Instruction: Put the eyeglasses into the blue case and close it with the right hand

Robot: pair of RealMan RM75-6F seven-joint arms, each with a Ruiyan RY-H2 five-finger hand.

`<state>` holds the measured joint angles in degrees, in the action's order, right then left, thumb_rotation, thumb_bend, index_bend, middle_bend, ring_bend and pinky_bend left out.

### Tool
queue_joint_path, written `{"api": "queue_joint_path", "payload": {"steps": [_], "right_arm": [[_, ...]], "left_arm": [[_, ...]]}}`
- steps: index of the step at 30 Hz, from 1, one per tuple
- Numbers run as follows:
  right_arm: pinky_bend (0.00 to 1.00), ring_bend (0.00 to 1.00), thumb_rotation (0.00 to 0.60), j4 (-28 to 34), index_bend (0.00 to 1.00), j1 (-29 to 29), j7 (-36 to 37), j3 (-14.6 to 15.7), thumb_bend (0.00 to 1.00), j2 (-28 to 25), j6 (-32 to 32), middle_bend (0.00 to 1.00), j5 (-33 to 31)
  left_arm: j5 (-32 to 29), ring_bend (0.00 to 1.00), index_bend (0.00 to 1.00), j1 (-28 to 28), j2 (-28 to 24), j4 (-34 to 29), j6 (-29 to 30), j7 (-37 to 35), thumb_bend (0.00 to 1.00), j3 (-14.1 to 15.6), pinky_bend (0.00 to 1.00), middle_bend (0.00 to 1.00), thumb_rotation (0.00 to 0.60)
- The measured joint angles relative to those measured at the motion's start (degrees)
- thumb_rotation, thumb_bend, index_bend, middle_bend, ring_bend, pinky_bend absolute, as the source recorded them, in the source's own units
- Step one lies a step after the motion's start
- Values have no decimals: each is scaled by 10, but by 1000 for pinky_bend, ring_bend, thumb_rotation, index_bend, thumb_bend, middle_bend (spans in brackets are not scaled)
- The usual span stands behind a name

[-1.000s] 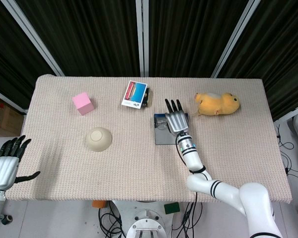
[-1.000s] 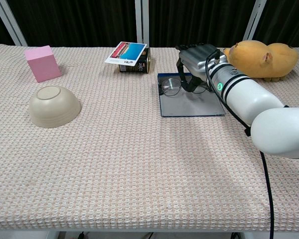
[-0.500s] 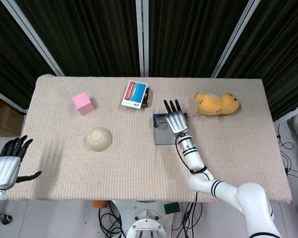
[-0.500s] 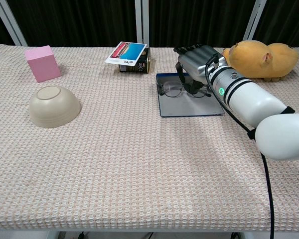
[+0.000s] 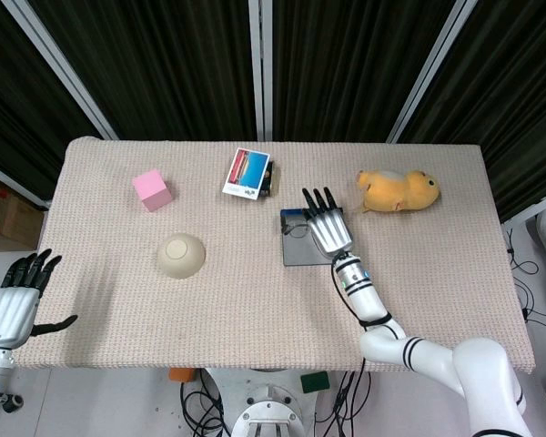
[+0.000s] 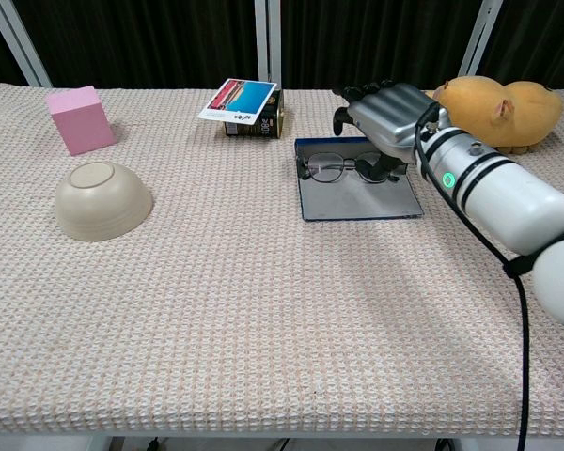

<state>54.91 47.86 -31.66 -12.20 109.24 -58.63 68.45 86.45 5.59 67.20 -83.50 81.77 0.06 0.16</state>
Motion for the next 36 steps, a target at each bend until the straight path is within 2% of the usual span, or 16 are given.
{"api": "queue_joint_path", "payload": {"steps": [2,6,10,18,23,29,33,36], "right_arm": [[0,0,600,19,372,-16,4,14,445,-16,-10,0,10],[0,0,600,37,377,-25,-1,19,437,-28,6,0,-1],[0,0,600,60,380,-24,-20,14,436,-33,30,0,-28],[0,0,600,47,368,-11,-47,-2,435,-16,45,0,-54],[0,0,600,38,212,1,-74,-15,414,-4,55,0,-82],[0,0,600,31,88,17,-108,-34,396,11,62,0,-121],[0,0,600,42,75,18,-113,-34,395,11,57,0,-124],[0,0,600,62,108,11,-110,-29,394,1,48,0,-120]], "left_arm": [[-2,0,88,0,0,1,-3,1,19,0,74,0,452],[-1,0,88,2,1,-1,-5,1,19,0,74,0,451],[-2,0,88,2,0,-3,-4,3,19,-1,74,0,451],[-5,0,89,3,-2,-2,-8,0,19,0,74,0,449],[-7,0,89,1,-2,3,-8,-6,19,0,74,0,448],[-9,0,89,-2,-3,9,-6,-15,19,0,75,0,449],[-9,0,88,-3,-2,14,-5,-20,18,1,75,0,448],[-6,0,88,-4,0,16,-3,-22,18,1,75,0,449]]}}
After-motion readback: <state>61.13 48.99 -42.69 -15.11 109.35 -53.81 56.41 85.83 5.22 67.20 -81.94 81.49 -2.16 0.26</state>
